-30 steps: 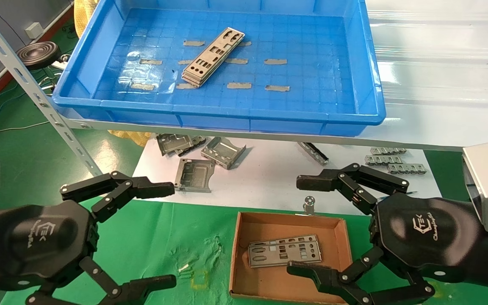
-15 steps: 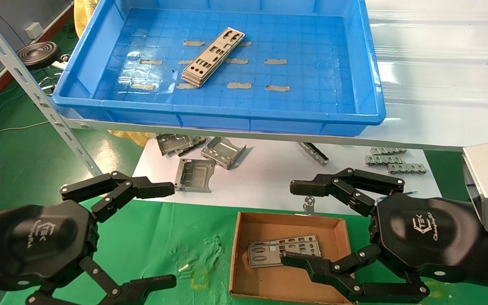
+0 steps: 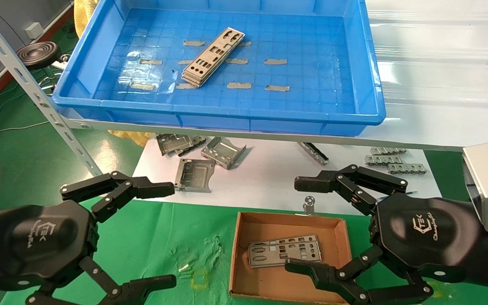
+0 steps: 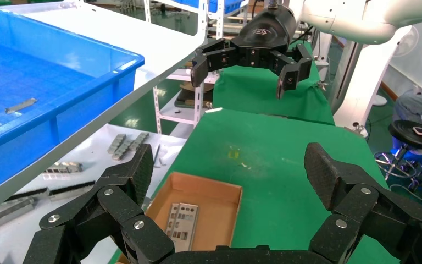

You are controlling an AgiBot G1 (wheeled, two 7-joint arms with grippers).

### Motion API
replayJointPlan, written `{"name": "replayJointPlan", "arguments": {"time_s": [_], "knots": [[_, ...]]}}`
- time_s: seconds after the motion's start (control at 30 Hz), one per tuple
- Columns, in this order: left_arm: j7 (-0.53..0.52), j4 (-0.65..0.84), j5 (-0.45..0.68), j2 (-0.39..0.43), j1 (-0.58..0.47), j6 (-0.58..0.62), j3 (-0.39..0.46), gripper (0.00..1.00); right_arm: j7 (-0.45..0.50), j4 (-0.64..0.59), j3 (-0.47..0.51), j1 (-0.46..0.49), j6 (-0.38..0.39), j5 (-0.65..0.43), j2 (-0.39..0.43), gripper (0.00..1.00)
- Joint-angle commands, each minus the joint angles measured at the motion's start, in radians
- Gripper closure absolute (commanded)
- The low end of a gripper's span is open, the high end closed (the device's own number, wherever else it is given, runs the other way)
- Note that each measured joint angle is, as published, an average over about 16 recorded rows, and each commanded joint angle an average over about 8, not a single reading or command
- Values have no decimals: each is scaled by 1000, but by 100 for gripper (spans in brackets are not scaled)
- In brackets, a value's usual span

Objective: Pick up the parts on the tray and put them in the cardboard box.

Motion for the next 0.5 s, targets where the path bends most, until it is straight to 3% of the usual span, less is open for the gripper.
{"name": "replayJointPlan", "arguments": {"time_s": [0.03,0.5], "knots": [[0,0,0,0,0,0,0,0,0,0,0,0,0,0,0,0],[0,0,0,0,0,0,0,0,0,0,0,0,0,0,0,0]]}}
